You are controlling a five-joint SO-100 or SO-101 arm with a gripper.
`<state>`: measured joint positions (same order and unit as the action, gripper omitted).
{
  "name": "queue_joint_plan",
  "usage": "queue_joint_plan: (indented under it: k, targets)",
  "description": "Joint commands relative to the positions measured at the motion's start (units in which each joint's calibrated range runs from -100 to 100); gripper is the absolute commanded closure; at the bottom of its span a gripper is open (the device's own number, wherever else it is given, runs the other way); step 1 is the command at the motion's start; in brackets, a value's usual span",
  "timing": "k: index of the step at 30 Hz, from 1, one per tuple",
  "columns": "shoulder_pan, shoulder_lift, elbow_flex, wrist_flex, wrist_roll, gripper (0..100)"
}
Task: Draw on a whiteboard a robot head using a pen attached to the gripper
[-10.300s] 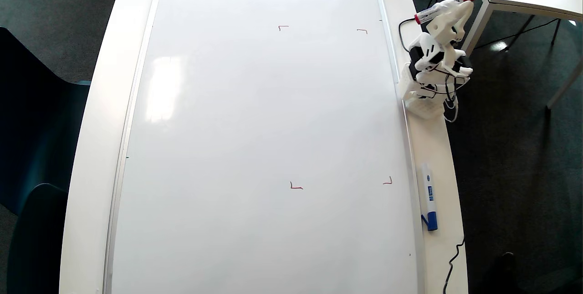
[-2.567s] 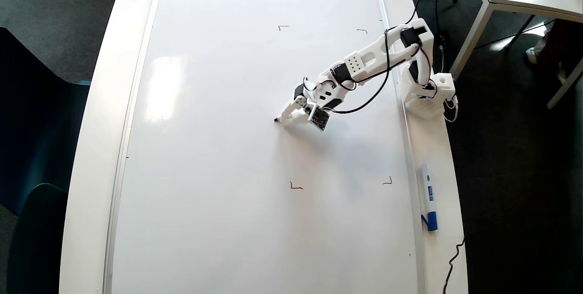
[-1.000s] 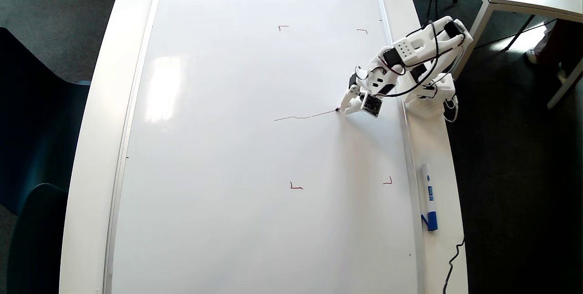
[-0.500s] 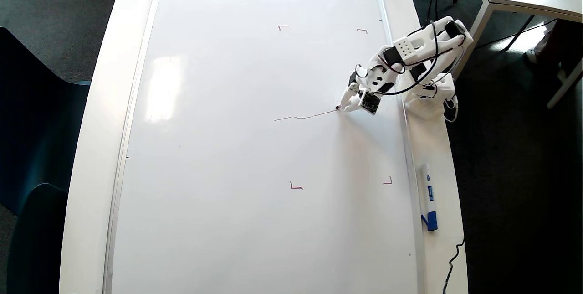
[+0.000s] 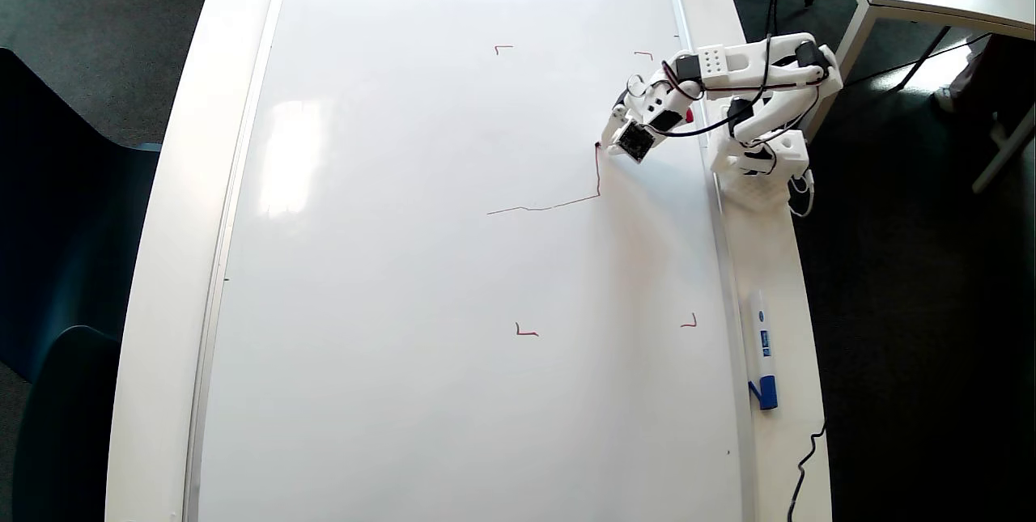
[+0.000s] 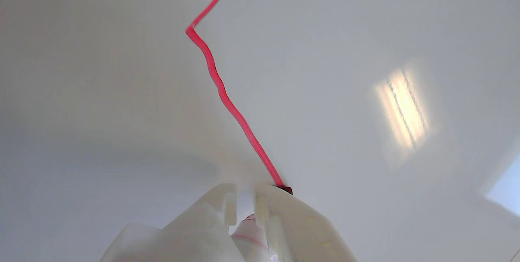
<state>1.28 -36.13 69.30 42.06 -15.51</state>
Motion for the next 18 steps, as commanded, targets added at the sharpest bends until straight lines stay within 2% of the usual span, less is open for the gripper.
queue_joint_plan:
  k: [1, 18]
  targets:
    - [4.65, 0.11, -0.62, 0.51, 2.21, 99]
    - [17.17, 0.95, -2.07, -2.53, 8.27, 99]
